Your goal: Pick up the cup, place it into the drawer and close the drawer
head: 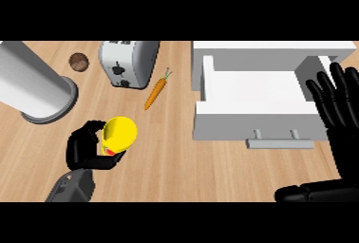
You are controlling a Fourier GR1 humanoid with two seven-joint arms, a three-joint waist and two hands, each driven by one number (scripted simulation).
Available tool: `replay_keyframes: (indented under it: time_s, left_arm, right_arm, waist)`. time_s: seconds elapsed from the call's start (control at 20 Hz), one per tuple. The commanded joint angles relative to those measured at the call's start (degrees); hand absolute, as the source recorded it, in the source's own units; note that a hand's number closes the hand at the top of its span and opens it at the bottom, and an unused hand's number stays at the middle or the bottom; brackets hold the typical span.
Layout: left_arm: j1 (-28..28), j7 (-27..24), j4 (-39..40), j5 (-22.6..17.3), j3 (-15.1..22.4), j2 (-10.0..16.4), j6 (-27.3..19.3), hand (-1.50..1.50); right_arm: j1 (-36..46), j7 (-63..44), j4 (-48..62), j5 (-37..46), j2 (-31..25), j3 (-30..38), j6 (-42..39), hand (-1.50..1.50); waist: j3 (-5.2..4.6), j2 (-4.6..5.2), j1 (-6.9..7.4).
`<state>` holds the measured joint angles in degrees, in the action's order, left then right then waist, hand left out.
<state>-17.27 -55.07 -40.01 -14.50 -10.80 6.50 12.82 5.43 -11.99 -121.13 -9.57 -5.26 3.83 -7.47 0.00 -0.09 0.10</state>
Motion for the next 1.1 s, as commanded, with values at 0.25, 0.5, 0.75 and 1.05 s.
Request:
replay_keyframes:
  time_s: [0.25,0.5,0.75,1.05]
  left_arm:
    - [0.98,14.54,-23.59,0.55,8.54,-4.29,-2.64,1.50]
    - [3.35,28.02,-39.41,-4.02,9.28,-2.82,-3.09,1.50]
    - [-3.23,35.84,-45.37,-3.47,13.05,-6.36,-12.78,1.50]
    - [-15.41,43.68,-42.97,-0.72,11.20,-5.77,-16.96,1.50]
  right_arm:
    - [0.83,-1.09,0.17,-0.59,0.05,0.72,0.68,-1.50]
    - [-2.35,3.90,2.60,2.53,1.15,-0.96,-0.45,-1.50]
    - [2.05,-0.17,1.75,2.52,0.66,-0.15,2.04,-1.50]
    - [0.74,1.26,1.80,1.29,0.24,0.13,0.36,-1.50]
  waist:
    - [0.09,-0.29,0.48]
    - [0.05,-0.15,0.48]
    - [0.01,-0.07,0.15]
    - [0.01,0.06,-0.28]
